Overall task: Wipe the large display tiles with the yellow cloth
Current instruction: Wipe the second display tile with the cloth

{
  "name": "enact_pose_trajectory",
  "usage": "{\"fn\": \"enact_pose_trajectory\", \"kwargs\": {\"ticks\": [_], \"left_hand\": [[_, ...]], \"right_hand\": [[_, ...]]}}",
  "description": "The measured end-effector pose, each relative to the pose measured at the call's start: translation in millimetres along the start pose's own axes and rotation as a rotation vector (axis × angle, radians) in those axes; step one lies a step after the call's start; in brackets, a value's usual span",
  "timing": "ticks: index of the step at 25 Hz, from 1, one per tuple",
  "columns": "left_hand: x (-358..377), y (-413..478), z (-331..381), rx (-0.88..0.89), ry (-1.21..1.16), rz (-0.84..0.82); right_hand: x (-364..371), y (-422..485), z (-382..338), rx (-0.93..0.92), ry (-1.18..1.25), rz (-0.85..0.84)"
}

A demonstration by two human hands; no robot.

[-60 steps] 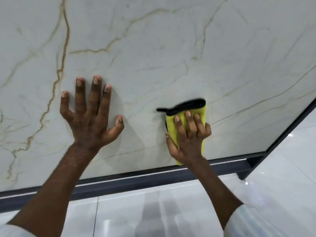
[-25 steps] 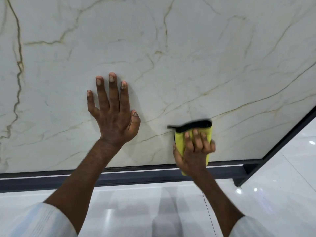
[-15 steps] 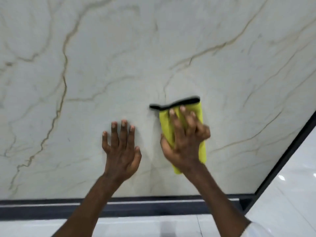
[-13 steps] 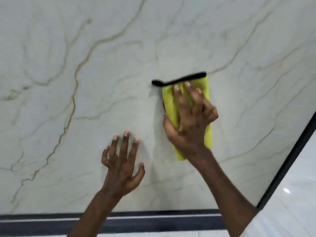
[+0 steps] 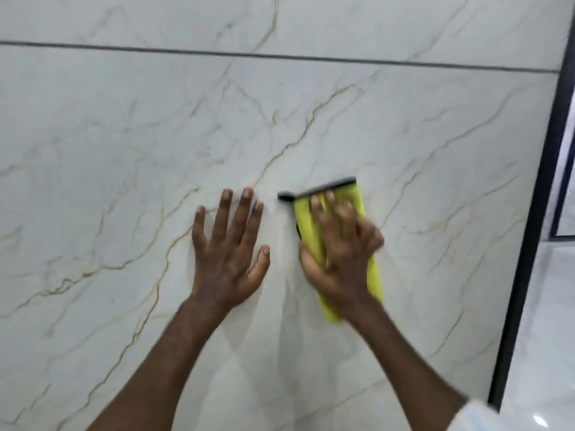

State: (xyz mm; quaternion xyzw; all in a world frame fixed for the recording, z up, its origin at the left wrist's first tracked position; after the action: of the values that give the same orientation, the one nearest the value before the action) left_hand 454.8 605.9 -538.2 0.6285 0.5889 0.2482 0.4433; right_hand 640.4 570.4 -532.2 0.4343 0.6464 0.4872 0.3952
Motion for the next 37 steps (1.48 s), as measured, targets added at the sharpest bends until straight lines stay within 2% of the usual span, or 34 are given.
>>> {"fn": "enact_pose_trajectory", "kwargs": {"ticks": [2, 4, 7, 9, 11, 18, 21, 24, 26, 28, 30, 34, 37], "left_hand": [[-2.1, 1.5, 0.5, -0.006, -0.014, 0.013], [-6.6, 4.6, 0.4, -0.017, -0.047, 0.035], [-19.9, 27.4, -0.1, 0.013, -0.096, 0.099], [-21.6, 50.1, 2.2, 0.042, -0.092, 0.109], [-16.1, 63.4, 7.6, 0.064, -0.055, 0.099], [-1.4, 59.9, 12.5, 0.053, -0.004, 0.102], [-4.2, 64.0, 34.0, 0.073, -0.086, 0.127], [1.6, 60.2, 93.1, 0.265, -0.237, 0.104], [16.0, 49.7, 113.0, 0.277, -0.184, 0.061], [25.3, 42.7, 116.1, 0.271, -0.103, 0.053], [24.4, 42.5, 117.1, 0.276, -0.071, 0.067], [26.0, 42.6, 117.0, 0.265, -0.081, 0.073], [24.6, 42.2, 117.5, 0.256, -0.071, 0.072]], "right_hand": [[-6.6, 91.0, -17.9, 0.002, 0.006, 0.036], [-11.1, 133.9, -23.7, 0.034, 0.015, 0.053], [-6.5, 85.0, -5.1, 0.056, -0.022, 0.088], [-2.5, 22.5, 13.2, 0.095, -0.021, 0.079], [-4.2, 1.2, 21.9, 0.106, -0.032, 0.063], [-38.5, 212.0, 36.2, 0.125, 0.001, 0.074], [-40.1, 170.1, 57.0, 0.111, -0.05, 0.146], [-32.5, 61.0, 101.0, 0.167, -0.114, 0.191], [-28.4, -15.8, 127.6, 0.184, -0.177, 0.138], [-30.5, -54.2, 142.2, 0.122, -0.216, 0.068], [-33.4, -29.1, 141.8, 0.092, -0.217, 0.046], [-41.9, 74.9, 117.7, 0.199, -0.149, 0.129], [-40.6, 63.3, 116.3, 0.167, -0.142, 0.145]]}}
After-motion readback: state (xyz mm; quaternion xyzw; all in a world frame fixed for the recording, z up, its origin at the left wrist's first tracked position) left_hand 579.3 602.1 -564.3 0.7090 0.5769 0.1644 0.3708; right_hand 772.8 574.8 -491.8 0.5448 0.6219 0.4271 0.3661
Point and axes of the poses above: each hand's wrist, its own y-axis towards the middle knuckle, its own x-axis out of the palm, z = x × y, the point moved 7 cm from there along y, towards the middle knuckle, and after that the axes turned 13 degrees about x, right-handed, at the moved point
